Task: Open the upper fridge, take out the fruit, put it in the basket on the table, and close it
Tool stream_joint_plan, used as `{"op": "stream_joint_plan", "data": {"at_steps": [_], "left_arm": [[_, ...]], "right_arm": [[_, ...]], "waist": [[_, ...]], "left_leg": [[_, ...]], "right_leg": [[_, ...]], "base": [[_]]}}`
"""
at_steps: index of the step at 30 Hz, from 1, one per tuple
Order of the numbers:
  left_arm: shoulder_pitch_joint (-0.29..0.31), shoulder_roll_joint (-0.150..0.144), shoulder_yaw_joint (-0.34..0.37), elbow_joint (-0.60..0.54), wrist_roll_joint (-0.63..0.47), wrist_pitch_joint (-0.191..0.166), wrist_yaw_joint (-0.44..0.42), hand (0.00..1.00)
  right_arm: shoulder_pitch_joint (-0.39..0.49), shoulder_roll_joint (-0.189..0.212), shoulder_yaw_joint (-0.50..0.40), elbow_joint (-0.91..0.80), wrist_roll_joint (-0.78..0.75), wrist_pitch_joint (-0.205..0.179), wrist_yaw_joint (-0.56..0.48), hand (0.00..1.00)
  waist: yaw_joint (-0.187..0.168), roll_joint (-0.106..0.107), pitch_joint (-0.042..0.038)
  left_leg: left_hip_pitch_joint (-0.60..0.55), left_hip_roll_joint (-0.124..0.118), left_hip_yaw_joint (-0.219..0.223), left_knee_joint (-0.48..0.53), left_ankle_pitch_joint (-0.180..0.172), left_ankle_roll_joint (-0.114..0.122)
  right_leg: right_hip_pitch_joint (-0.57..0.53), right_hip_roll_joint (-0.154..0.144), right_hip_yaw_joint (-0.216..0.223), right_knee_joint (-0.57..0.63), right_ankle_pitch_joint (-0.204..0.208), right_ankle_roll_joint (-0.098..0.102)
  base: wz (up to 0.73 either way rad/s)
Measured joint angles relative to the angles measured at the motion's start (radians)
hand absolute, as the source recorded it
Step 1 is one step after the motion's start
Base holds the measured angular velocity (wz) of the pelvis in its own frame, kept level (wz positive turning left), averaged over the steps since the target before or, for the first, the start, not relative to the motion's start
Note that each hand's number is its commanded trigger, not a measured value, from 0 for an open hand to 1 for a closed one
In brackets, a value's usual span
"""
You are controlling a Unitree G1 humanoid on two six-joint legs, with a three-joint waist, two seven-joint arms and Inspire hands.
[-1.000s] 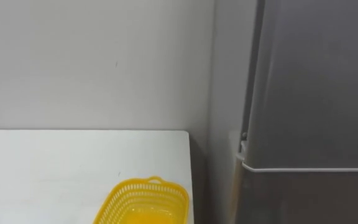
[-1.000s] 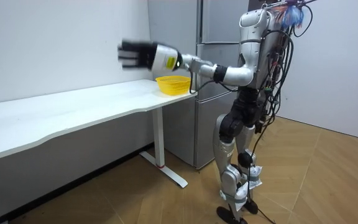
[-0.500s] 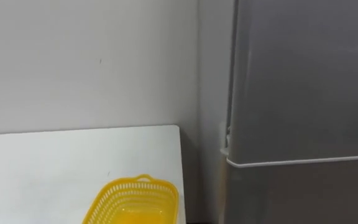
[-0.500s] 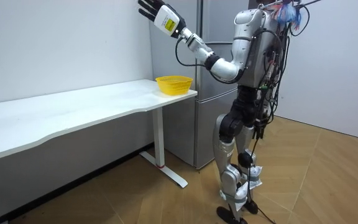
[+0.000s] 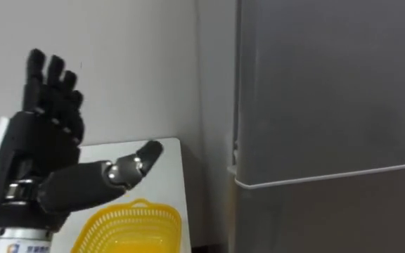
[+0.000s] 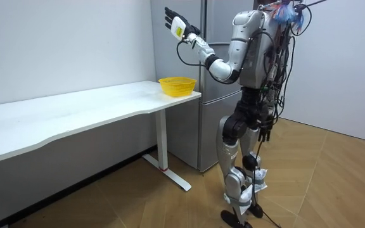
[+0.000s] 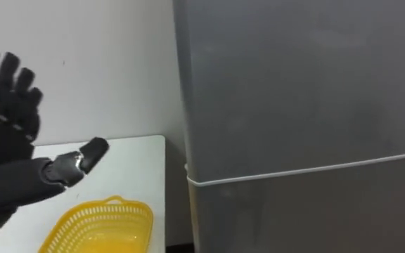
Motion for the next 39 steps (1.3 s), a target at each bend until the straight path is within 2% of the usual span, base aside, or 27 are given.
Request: {"op": "stream_joint_plan", "data": {"at_steps": [4,6,10,15,19,23,29,33,39], "left_arm": [[-0.035,0.017,-0.007,0.0,-0.086,0.017,-0.082,0.0],[-0.035,0.019,-0.008,0.0,-0.114,0.029,-0.122,0.0],[-0.035,0.019,-0.011,0.0,-0.115,0.045,-0.164,0.0],[-0.035,0.017,-0.04,0.0,-0.115,0.048,-0.195,0.0],[-0.036,0.018,-0.087,0.001,-0.113,0.054,-0.224,0.0],[-0.059,0.022,-0.127,0.005,-0.112,0.059,-0.254,0.0],[-0.07,0.025,-0.129,0.007,-0.114,0.06,-0.273,0.0],[-0.071,0.025,-0.138,0.023,-0.115,0.062,-0.279,0.0],[-0.071,0.025,-0.146,0.044,-0.115,0.074,-0.29,0.0]], "right_arm": [[-0.007,-0.011,-0.011,0.0,0.0,0.001,0.001,0.0],[-0.003,-0.018,-0.01,0.002,0.0,0.016,0.0,0.0],[0.004,-0.019,-0.009,0.01,0.0,0.024,0.0,0.0],[-0.001,-0.02,-0.005,0.028,-0.001,0.022,0.0,0.0],[-0.001,-0.021,0.002,0.035,-0.014,0.022,-0.001,0.0],[-0.002,-0.024,0.013,0.04,-0.015,0.023,-0.002,0.0],[-0.014,-0.028,0.019,0.04,-0.018,0.024,-0.01,0.0],[-0.024,-0.03,0.05,0.039,-0.018,0.038,-0.01,0.0],[-0.029,-0.03,0.052,0.039,-0.018,0.046,-0.009,0.0]], "waist": [[-0.008,0.006,-0.0044],[-0.011,0.011,-0.0074],[-0.011,0.017,-0.0091],[-0.015,0.021,-0.0069],[-0.033,0.021,-0.0066],[-0.037,0.023,-0.005],[-0.037,0.022,-0.0022],[-0.036,0.022,-0.0018],[-0.037,0.021,-0.0013]], "left_leg": [[0.0,0.002,0.016,0.0,0.0,0.0],[0.002,0.001,0.018,0.0,0.0,0.0],[0.004,0.002,0.018,0.001,0.001,0.001],[0.02,0.003,0.031,0.001,0.002,0.001],[0.017,0.003,0.032,0.001,0.003,0.003],[0.015,0.004,0.043,0.0,0.003,0.003],[0.0,0.004,0.045,0.001,0.003,0.003],[-0.001,0.004,0.045,0.0,0.003,0.003],[-0.002,0.004,0.051,-0.001,0.003,0.003]], "right_leg": [[0.0,0.001,0.014,0.01,0.0,0.0],[0.001,0.0,0.017,0.012,0.0,0.001],[0.001,0.001,0.016,0.016,0.001,0.0],[0.004,0.002,0.026,0.012,0.0,0.0],[0.0,0.002,0.026,0.011,0.003,0.002],[-0.001,0.002,0.032,0.012,0.003,0.001],[-0.02,0.001,0.033,0.012,0.004,0.002],[-0.019,0.001,0.032,0.014,0.004,0.002],[-0.02,0.002,0.035,0.01,0.004,0.002]], "base": [[-0.11],[-0.02],[0.0],[-0.04],[-0.01],[-0.07],[0.0],[0.0],[0.0]]}}
